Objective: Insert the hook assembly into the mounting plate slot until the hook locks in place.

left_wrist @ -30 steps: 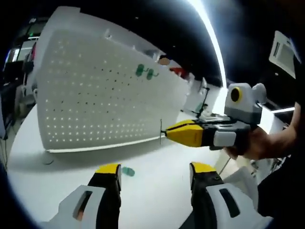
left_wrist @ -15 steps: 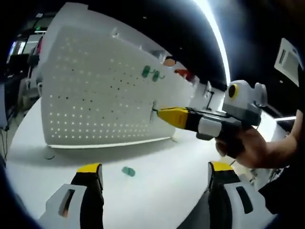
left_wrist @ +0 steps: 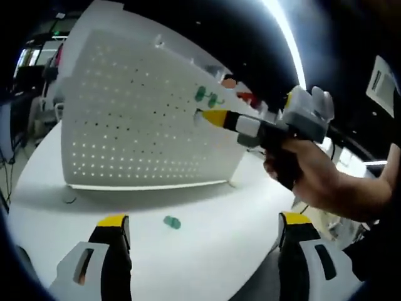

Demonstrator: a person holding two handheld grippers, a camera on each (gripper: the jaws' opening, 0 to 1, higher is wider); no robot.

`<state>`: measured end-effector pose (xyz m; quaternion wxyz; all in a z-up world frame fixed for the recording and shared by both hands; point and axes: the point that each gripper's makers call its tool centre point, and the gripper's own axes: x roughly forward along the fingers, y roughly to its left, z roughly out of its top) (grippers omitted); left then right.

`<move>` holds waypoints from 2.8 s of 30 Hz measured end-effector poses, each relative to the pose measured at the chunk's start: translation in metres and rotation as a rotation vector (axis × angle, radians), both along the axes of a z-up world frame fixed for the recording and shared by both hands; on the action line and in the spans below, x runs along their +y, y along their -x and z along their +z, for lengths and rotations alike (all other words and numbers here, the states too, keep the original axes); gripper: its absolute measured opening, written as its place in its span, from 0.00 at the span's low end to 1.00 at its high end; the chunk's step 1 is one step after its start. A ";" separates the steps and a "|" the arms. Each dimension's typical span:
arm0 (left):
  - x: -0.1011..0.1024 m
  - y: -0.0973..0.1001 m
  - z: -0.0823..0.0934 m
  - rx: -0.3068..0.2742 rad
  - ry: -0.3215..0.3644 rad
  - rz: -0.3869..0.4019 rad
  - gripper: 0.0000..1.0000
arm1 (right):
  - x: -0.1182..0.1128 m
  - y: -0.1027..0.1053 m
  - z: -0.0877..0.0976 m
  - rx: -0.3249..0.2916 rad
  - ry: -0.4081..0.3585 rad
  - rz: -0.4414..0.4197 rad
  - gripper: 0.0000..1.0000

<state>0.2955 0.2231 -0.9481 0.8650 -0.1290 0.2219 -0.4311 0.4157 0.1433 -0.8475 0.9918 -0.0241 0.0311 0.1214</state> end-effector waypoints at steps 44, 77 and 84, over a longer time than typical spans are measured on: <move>0.010 -0.001 -0.025 0.096 -0.012 0.013 0.95 | -0.046 -0.098 0.045 -0.102 0.031 -0.243 0.00; 0.021 0.000 -0.035 0.127 -0.022 0.039 0.94 | -0.033 -0.085 0.089 -0.268 0.087 -0.187 0.12; 0.016 0.008 -0.037 0.135 -0.031 0.023 0.94 | -0.043 -0.063 0.112 -0.278 0.051 -0.108 0.14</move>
